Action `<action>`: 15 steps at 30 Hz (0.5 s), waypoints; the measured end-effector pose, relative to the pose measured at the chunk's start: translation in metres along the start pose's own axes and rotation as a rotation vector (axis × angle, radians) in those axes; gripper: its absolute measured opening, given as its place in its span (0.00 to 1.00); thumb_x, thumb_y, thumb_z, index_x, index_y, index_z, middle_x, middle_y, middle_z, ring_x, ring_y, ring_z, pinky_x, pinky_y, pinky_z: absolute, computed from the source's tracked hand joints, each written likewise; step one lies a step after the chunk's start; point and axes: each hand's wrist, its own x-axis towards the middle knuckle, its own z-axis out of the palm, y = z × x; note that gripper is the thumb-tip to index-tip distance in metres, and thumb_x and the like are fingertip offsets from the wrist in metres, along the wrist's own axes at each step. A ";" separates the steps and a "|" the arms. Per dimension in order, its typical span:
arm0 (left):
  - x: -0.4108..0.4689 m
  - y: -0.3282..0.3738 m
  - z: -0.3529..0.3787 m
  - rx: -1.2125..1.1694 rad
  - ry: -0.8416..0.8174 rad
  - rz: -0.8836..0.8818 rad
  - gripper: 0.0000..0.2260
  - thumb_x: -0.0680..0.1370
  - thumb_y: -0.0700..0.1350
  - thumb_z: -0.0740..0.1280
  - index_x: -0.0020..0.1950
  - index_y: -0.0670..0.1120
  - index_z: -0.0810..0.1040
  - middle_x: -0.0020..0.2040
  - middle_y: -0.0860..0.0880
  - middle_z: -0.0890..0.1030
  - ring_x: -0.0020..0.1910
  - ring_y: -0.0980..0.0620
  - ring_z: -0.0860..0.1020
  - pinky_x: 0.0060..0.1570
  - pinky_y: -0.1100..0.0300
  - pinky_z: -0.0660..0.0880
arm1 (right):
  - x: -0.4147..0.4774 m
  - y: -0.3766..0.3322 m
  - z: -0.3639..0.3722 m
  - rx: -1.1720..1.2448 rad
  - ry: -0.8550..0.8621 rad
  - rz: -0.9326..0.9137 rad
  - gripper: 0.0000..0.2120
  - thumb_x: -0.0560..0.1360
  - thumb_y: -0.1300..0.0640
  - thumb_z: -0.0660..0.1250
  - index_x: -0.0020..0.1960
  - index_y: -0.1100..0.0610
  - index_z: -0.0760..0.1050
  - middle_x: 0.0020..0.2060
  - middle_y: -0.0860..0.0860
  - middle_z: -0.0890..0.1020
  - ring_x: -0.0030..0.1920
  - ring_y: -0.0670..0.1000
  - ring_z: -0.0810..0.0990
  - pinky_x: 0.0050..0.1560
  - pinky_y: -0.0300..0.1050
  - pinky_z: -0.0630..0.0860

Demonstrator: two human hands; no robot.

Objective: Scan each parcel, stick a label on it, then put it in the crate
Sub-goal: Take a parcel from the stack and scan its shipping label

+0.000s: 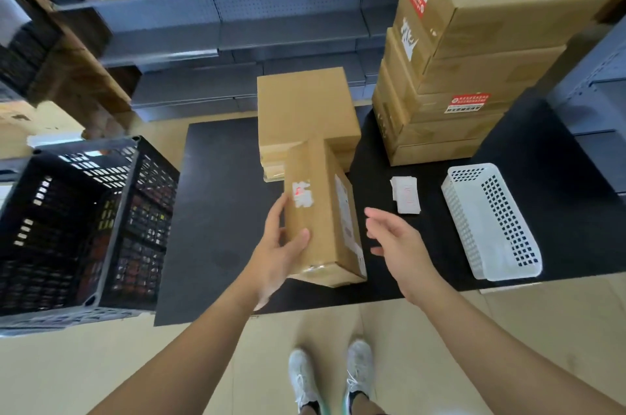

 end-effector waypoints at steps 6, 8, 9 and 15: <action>-0.007 -0.025 -0.062 0.038 0.167 -0.089 0.20 0.83 0.57 0.62 0.74 0.66 0.65 0.65 0.57 0.79 0.63 0.52 0.79 0.48 0.53 0.79 | 0.030 0.052 -0.001 -0.298 -0.004 0.150 0.30 0.80 0.49 0.70 0.80 0.47 0.64 0.74 0.48 0.72 0.72 0.52 0.72 0.69 0.50 0.70; -0.006 -0.037 -0.074 0.083 0.145 -0.144 0.28 0.77 0.64 0.67 0.75 0.66 0.62 0.64 0.59 0.79 0.61 0.53 0.80 0.46 0.53 0.80 | 0.039 0.068 0.004 -0.369 -0.050 0.187 0.36 0.79 0.46 0.71 0.82 0.48 0.59 0.76 0.50 0.69 0.74 0.54 0.71 0.71 0.51 0.70; -0.004 -0.043 -0.077 0.098 0.137 -0.172 0.32 0.73 0.63 0.70 0.75 0.66 0.62 0.64 0.59 0.79 0.61 0.53 0.80 0.49 0.51 0.80 | 0.042 0.075 0.006 -0.403 -0.070 0.196 0.37 0.78 0.45 0.71 0.82 0.48 0.58 0.76 0.50 0.70 0.73 0.53 0.71 0.71 0.51 0.70; 0.032 -0.085 -0.073 0.217 0.176 -0.237 0.20 0.82 0.48 0.67 0.72 0.61 0.70 0.60 0.59 0.82 0.61 0.53 0.80 0.67 0.47 0.74 | 0.054 0.098 0.010 -0.506 0.028 0.140 0.32 0.76 0.48 0.74 0.77 0.49 0.65 0.65 0.49 0.79 0.62 0.50 0.79 0.64 0.50 0.77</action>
